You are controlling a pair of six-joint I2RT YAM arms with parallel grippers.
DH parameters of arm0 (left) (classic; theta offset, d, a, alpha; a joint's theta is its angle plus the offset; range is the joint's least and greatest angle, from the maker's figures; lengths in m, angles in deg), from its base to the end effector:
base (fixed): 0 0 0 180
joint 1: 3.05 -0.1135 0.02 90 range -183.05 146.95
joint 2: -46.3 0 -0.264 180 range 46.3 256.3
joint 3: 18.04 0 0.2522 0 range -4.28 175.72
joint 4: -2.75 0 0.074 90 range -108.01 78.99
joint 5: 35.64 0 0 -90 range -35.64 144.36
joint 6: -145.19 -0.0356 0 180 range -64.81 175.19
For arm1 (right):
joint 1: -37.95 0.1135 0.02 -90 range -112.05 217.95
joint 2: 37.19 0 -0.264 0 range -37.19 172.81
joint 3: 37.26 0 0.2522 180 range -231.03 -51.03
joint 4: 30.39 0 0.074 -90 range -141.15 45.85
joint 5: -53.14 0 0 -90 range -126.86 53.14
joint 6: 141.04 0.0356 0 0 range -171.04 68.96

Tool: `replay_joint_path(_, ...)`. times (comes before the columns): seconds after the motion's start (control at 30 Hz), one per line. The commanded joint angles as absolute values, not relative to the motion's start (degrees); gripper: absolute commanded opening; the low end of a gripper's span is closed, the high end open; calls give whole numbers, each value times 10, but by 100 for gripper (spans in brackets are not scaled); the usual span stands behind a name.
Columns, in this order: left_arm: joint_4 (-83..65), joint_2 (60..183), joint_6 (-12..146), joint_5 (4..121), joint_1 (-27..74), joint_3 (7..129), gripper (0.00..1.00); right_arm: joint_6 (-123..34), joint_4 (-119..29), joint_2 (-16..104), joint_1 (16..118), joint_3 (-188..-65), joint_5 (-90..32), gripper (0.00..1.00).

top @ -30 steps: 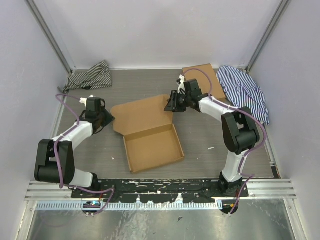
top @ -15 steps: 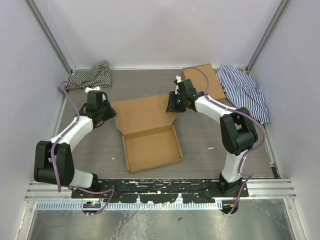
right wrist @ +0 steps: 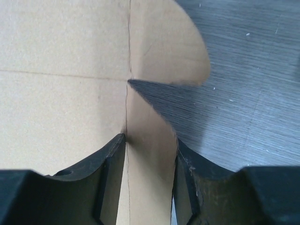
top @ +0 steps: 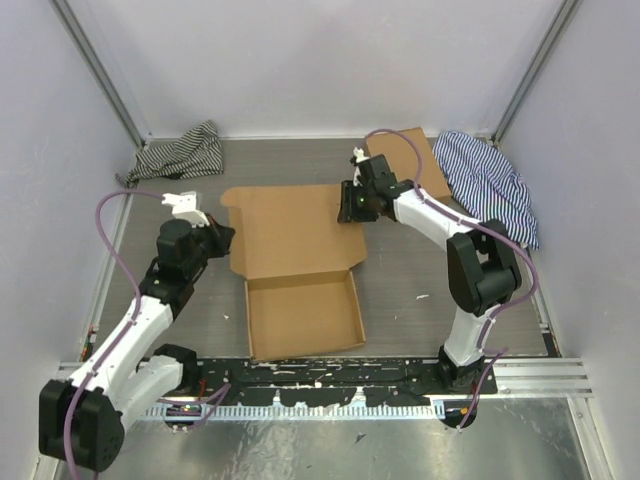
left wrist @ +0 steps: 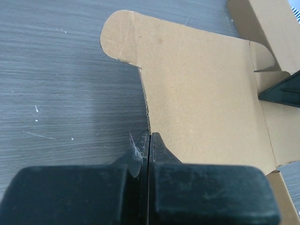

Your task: Fold the paper box

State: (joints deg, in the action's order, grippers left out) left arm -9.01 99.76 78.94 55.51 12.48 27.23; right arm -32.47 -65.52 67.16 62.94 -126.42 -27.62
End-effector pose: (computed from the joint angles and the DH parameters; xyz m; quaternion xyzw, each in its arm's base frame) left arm 0.2074 -0.0584 0.2523 -0.0529 0.8172 -0.2006 0.5378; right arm 0.3588 0.1735 0.2192 -0.0798 0.9346 0.1959 0.2860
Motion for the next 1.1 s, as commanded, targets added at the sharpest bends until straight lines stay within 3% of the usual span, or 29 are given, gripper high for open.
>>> replay_joint_path(0.0, -25, 934, 768, 560, 129, 243, 0, -353, -665, 618, 626, -1308, -287, 46)
replay_joint_path(0.13, -21, 911, 766, 565, 133, 232, 0, -359, -675, 606, 626, -1318, -268, 41)
replay_joint_path(0.37, -29, 894, 762, 569, 143, 235, 0, -366, -706, 590, 626, -1326, -264, 18)
replay_joint_path(0.57, -45, 878, 761, 564, 154, 241, 0, -358, -729, 561, 628, -1320, -284, 10)
replay_joint_path(0.7, -67, 862, 763, 558, 159, 251, 13, -359, -713, 530, 642, -1306, -343, 5)
replay_joint_path(0.9, -139, 858, 777, 503, 159, 290, 41, -383, -595, 434, 654, -1226, -358, 1)
replay_joint_path(1.07, -199, 849, 803, 453, 158, 329, 53, -418, -511, 356, 660, -1156, -345, 1)
